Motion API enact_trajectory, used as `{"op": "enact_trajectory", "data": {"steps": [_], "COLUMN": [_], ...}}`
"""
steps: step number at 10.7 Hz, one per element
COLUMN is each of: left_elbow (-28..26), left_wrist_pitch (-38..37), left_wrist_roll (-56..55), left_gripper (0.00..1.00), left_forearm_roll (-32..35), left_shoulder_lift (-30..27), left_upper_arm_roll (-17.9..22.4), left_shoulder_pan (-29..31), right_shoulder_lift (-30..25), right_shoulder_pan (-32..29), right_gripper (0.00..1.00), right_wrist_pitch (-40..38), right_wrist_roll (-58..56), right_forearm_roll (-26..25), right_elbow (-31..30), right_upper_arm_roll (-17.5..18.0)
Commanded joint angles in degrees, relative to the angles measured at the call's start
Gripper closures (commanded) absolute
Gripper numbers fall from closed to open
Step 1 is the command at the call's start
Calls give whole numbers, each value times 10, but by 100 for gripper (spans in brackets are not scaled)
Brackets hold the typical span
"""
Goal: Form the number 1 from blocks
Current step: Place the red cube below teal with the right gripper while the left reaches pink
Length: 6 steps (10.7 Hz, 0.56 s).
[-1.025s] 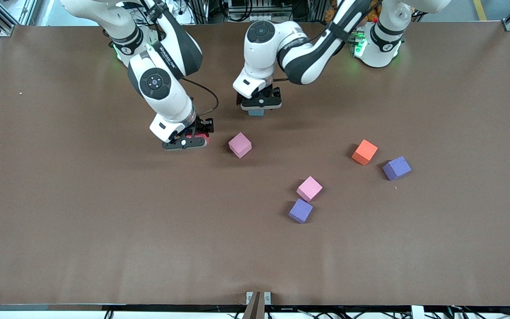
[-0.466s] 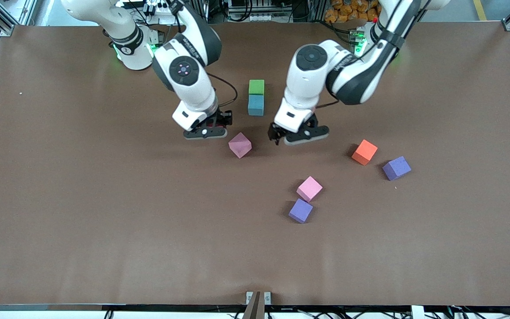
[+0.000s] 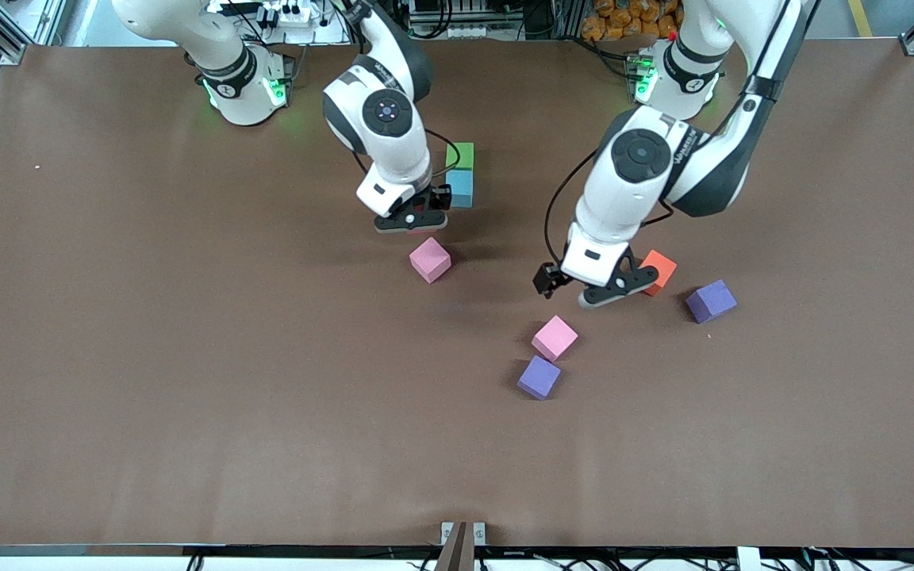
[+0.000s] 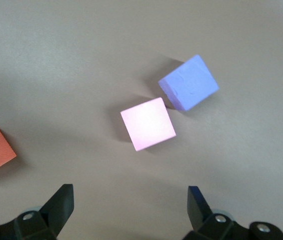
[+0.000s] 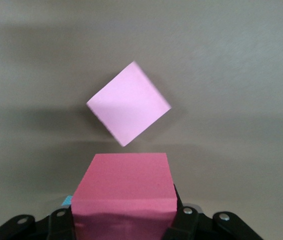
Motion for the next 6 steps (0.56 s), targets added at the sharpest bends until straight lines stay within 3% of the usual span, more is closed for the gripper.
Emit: {"op": "enact_trajectory", "data": {"steps": [1, 6], "left_elbow": [44, 90], "left_wrist_pitch": [-12, -12], "left_wrist_roll": [-4, -46], "left_gripper": [0, 0], "left_forearm_roll": [-52, -83], "left_shoulder_lift": [45, 108], "left_upper_arm_roll": [45, 97], "left_shoulder_pan": [-51, -82], "right_shoulder_lift": [41, 80], "right_shoulder_pan": [33, 71], "right_gripper": [45, 45], "right_wrist_pitch": [-1, 25], "right_wrist_roll": [37, 72], "right_forearm_roll": [8, 7], "right_elbow": [47, 61], "right_upper_arm_roll": [-19, -28]}}
